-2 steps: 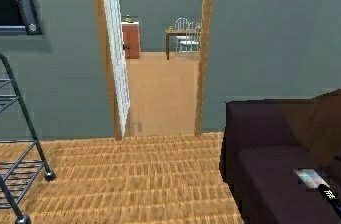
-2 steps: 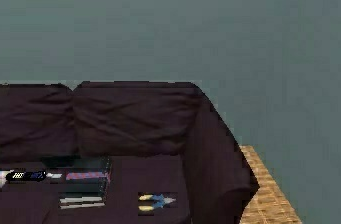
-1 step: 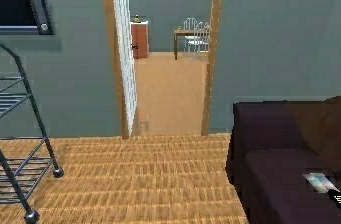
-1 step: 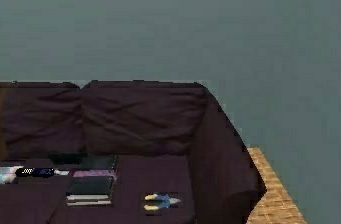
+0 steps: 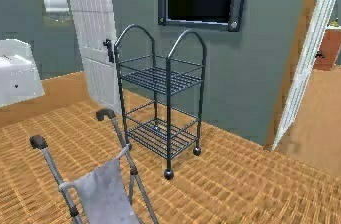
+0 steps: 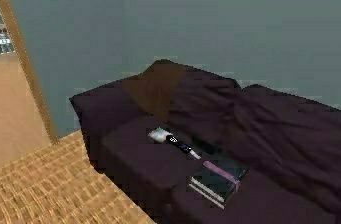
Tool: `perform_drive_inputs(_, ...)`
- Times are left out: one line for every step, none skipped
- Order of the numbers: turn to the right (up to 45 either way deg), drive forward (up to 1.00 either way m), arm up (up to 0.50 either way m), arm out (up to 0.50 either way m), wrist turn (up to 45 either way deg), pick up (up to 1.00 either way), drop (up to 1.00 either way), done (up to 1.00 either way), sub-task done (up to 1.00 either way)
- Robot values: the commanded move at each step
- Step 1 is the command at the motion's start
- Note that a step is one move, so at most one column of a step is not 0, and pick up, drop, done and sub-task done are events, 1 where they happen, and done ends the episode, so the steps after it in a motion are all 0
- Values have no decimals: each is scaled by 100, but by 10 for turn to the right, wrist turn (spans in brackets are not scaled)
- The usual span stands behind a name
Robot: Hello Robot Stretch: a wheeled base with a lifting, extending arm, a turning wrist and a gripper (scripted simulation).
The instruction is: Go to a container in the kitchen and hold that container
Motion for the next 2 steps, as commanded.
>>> perform_drive_inputs(-450, 0, 0, 0, 0, 0, 0, 0, 0)
perform_drive_inputs(0, 15, 0, 0, 0, 0, 0, 0, 0)
